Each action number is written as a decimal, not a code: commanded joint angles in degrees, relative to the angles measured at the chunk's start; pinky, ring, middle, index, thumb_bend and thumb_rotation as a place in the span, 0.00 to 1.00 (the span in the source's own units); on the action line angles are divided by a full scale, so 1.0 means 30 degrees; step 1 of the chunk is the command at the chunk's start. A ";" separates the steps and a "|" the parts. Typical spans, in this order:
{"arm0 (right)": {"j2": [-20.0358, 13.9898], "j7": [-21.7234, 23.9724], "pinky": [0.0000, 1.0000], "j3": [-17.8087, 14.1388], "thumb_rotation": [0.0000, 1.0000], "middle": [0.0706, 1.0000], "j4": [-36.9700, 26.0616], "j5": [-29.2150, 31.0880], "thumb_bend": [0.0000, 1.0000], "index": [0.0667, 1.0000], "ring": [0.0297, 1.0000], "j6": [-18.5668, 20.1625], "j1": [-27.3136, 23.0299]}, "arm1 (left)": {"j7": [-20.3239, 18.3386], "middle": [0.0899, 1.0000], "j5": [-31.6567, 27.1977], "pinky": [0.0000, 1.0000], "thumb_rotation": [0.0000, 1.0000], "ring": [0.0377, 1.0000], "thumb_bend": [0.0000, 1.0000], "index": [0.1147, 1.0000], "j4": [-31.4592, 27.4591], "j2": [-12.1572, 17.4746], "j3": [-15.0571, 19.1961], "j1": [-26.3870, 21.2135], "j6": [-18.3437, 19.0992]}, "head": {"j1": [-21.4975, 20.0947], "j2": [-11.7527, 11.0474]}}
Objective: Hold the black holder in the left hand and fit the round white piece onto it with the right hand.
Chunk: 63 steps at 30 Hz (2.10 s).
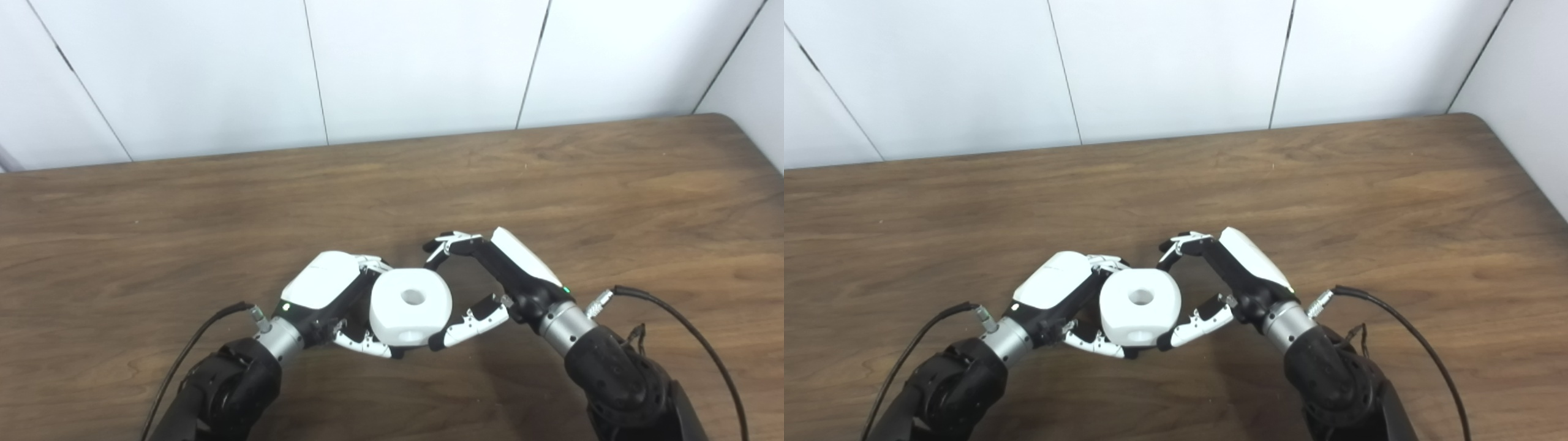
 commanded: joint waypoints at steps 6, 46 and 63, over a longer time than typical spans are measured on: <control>-0.0694 0.0662 0.95 0.0283 0.38 0.88 -0.0281 -0.0069 1.00 0.67 0.96 -0.0057 -0.0683 | -0.0767 0.74 0.0128 0.84 0.05 0.84 0.52 0.42 0.0638 0.0128 -0.0411 0.0175 0.0269 | 0.0036 -0.0078; -0.0571 0.1300 0.84 -0.0971 0.42 0.93 -0.1105 0.0159 1.00 0.76 0.97 -0.0002 0.0206 | -0.0515 0.73 -0.0260 0.82 0.05 0.83 0.52 0.42 0.0733 0.0352 -0.0037 0.0286 0.0195 | 0.0038 -0.0130; -0.0330 0.1632 0.85 -0.1331 0.43 0.93 -0.0911 0.0089 1.00 0.76 0.97 0.0023 0.0085 | -0.1471 0.79 -0.2628 0.72 0.19 0.82 0.95 0.69 0.0074 0.0514 0.0945 0.0388 0.1420 | 0.0080 -0.0166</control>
